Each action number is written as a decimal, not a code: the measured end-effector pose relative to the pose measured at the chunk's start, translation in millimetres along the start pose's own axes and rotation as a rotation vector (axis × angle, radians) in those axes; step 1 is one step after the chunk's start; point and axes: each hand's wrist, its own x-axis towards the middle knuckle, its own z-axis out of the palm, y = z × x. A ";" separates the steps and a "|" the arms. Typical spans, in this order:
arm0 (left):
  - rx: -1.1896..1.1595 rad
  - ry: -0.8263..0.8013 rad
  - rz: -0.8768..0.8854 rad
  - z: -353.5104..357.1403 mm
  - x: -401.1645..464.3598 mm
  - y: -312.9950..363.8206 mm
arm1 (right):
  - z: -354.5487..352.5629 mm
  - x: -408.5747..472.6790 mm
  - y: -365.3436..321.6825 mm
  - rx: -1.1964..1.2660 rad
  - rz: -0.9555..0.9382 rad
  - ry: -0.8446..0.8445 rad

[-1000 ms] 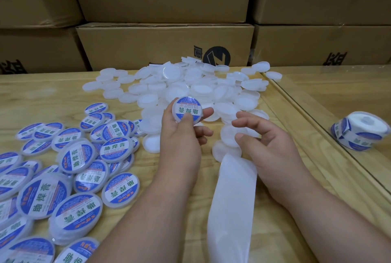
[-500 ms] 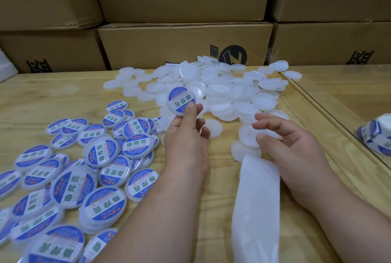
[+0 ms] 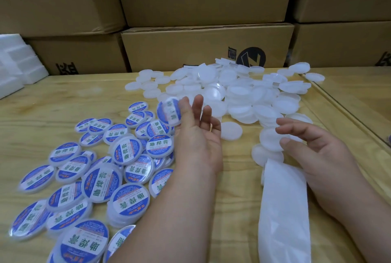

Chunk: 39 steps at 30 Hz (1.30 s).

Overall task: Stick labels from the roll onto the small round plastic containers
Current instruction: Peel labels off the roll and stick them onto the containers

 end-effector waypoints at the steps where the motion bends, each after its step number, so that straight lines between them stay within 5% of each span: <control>1: -0.024 0.013 0.010 0.0 -0.4 2.8 | -0.1 -0.1 -0.3 0.001 -0.001 0.000; 14: 0.003 0.030 0.026 -5.2 -0.7 2.9 | 1.6 -1.7 -3.0 0.014 -0.005 -0.004; 22: 1.531 -0.189 0.786 -9.9 -17.4 -12.3 | 1.1 0.5 0.5 0.011 0.000 0.010; 26: 2.015 -0.094 0.449 -18.0 -14.5 -16.6 | 1.8 1.3 2.3 0.022 -0.006 0.008; 39: 1.996 -0.263 0.486 -19.0 -14.0 -19.6 | 1.8 0.9 5.1 -0.101 0.021 0.010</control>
